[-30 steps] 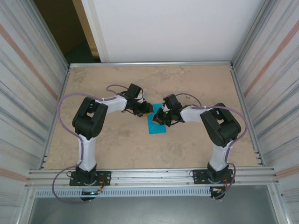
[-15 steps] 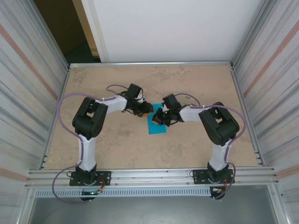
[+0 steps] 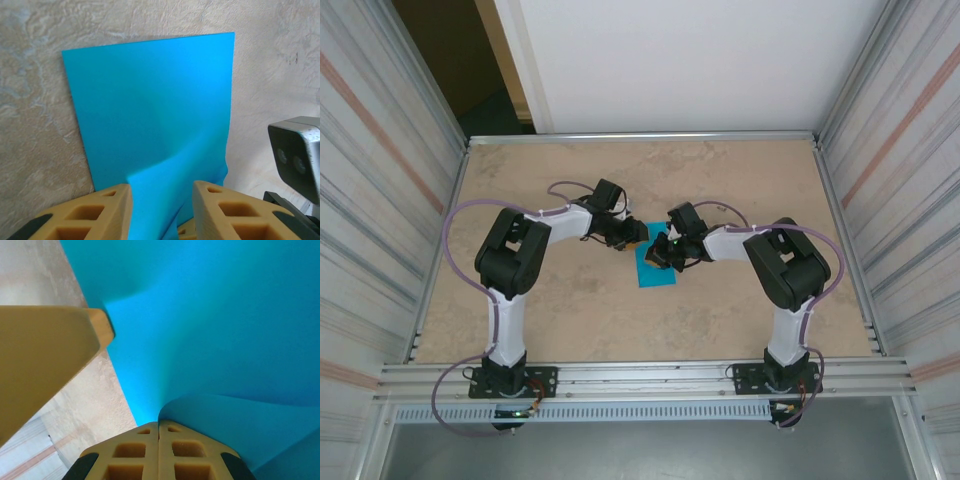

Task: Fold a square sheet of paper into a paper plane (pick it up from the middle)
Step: Fold the triangle a second time at the center of the table.

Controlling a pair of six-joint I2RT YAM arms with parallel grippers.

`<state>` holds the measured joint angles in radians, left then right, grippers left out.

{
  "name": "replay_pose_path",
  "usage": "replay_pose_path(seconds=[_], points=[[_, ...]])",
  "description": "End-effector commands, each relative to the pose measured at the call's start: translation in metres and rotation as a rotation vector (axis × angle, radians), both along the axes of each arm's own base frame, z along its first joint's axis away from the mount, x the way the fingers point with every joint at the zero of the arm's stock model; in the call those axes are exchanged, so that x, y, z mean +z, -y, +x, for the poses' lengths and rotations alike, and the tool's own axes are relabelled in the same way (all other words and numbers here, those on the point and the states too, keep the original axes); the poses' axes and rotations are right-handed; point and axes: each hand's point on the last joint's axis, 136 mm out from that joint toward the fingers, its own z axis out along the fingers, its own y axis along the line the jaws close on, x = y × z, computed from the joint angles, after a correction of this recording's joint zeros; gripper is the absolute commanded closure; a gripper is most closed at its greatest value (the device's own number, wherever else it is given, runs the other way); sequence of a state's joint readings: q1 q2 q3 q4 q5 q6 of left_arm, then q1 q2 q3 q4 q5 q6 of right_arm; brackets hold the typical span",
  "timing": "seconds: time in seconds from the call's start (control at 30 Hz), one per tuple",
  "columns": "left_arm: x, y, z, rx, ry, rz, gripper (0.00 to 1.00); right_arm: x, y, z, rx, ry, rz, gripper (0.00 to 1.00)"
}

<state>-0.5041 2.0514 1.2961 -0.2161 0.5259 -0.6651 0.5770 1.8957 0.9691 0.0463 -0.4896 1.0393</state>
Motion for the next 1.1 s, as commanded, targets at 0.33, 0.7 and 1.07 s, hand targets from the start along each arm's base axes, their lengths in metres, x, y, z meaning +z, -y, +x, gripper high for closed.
replay_pose_path(seconds=[0.33,0.7,1.07], points=[[-0.029,-0.014,-0.015,0.001,-0.074,0.097,0.62,-0.004,-0.004,0.007,-0.016,0.006,-0.006,1.00],[-0.029,-0.013,-0.015,0.000,-0.076,0.097,0.62,-0.010,0.002,0.006,-0.035,-0.019,-0.036,1.00],[-0.030,-0.014,-0.016,0.001,-0.078,0.103,0.62,-0.013,0.003,0.006,-0.043,-0.027,-0.044,1.00]])
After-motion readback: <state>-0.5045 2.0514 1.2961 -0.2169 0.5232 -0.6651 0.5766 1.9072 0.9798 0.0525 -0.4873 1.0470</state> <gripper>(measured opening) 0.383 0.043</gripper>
